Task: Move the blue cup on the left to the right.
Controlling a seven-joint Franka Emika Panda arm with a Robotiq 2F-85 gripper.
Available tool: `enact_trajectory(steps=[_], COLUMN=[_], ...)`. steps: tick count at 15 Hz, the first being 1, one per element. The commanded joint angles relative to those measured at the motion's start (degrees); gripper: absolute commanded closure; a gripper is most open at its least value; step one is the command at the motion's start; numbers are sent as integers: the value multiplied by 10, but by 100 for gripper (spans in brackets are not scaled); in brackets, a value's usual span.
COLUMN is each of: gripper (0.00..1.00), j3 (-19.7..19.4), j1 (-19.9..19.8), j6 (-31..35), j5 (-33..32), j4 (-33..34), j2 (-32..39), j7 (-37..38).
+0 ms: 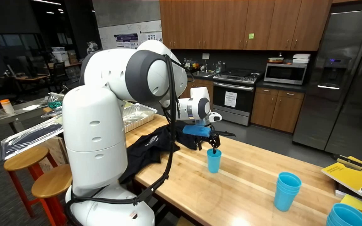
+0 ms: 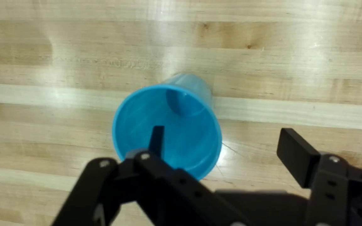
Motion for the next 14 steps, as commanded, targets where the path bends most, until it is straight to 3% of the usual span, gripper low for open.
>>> enact_trajectory(steps=[1, 9, 14], gripper=[38, 100, 99], j3=[-4, -4, -4], j1=[4, 4, 4], j6=[-2, 2, -1], j5=[3, 3, 3], j4=[1, 0, -1], j2=[-1, -4, -7], j7=[3, -1, -3])
